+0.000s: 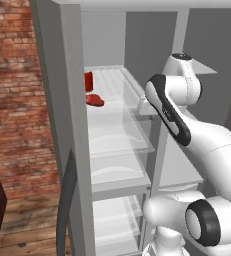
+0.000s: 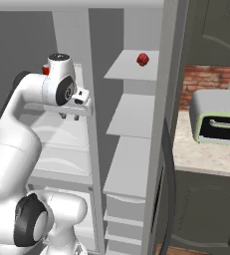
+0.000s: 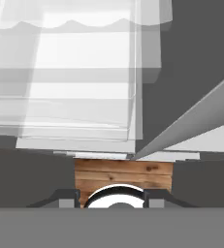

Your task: There's a steak in the fridge that needs to be moved to the freezer for freezing. Pick up the steak from the fridge, place it on any shelf in the freezer, and close the fridge and freezer doors when done.

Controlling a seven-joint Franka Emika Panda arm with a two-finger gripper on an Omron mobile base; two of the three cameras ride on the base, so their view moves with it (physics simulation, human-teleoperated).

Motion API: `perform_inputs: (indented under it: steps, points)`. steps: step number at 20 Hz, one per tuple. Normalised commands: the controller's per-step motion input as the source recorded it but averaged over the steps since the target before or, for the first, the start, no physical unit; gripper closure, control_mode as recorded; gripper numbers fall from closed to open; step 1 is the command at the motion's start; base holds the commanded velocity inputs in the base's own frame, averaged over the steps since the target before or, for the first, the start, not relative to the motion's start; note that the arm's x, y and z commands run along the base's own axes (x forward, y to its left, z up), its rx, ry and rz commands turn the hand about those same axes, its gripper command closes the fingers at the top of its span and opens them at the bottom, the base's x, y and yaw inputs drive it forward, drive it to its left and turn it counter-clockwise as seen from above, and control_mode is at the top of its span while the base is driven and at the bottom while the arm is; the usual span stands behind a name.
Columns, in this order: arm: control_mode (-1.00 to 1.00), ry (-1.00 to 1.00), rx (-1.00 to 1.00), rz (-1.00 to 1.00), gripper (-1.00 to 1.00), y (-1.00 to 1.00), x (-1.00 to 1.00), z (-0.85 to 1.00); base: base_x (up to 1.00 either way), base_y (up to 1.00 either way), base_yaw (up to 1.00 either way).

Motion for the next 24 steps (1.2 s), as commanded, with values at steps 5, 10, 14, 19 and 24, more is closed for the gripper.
perform_inputs:
  steps: [5,10,14,19,24]
  points:
    - [-1.00,-0.03,0.00,0.01,-1.00,0.05,-0.30,0.00,0.00,0.00,0.00]
    - [-1.00,-0.04,-0.02,0.13,-1.00,0.41,-0.57,0.00,0.00,0.00,0.00]
    - [-1.00,-0.07,0.00,0.27,-1.00,0.67,-0.22,0.15,0.00,0.00,0.00]
    - [-1.00,-0.26,0.00,0.27,-1.00,0.57,-0.01,0.37,0.00,0.00,0.00]
    - [-1.00,-0.20,0.00,0.25,-1.00,0.40,0.22,0.22,0.00,0.00,0.00]
